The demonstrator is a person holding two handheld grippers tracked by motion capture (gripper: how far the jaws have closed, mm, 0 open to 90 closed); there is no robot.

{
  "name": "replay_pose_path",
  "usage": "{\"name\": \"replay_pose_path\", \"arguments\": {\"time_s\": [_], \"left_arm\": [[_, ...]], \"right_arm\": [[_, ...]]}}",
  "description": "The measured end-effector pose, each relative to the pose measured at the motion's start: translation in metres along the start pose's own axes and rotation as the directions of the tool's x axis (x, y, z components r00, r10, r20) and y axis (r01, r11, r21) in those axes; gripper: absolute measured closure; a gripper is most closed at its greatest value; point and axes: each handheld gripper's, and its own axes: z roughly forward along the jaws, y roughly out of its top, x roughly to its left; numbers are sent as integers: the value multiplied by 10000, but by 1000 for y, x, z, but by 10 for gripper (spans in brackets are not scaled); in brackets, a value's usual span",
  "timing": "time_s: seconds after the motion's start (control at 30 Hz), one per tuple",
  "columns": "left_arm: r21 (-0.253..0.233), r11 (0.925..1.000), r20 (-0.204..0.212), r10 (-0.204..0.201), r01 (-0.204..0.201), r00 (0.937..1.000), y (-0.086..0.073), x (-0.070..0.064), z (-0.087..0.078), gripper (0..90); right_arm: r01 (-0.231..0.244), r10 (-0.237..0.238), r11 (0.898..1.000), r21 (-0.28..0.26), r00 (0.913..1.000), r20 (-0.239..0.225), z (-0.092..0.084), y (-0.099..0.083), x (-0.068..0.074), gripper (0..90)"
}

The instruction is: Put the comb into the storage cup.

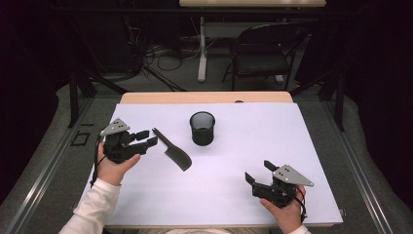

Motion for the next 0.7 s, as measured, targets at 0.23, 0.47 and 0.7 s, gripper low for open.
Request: {"name": "replay_pose_path", "arguments": {"time_s": [0.23, 0.47, 0.7], "left_arm": [[413, 9989, -130, -218, 223, 9997, 9, 9, 8, 587], [687, 9967, -458, -393, 424, 9982, 21, 18, 16, 641], [916, 9957, -656, -97, 157, 9978, 35, 18, 25, 689]], "right_arm": [[-131, 131, 9999, 6, 9999, -32, 4, 1, -4, 197], [-122, 122, 9999, 16, 9999, -79, 3, 1, -4, 199], [-339, 339, 9994, -13, 9994, -79, 4, 1, -5, 201]]}}
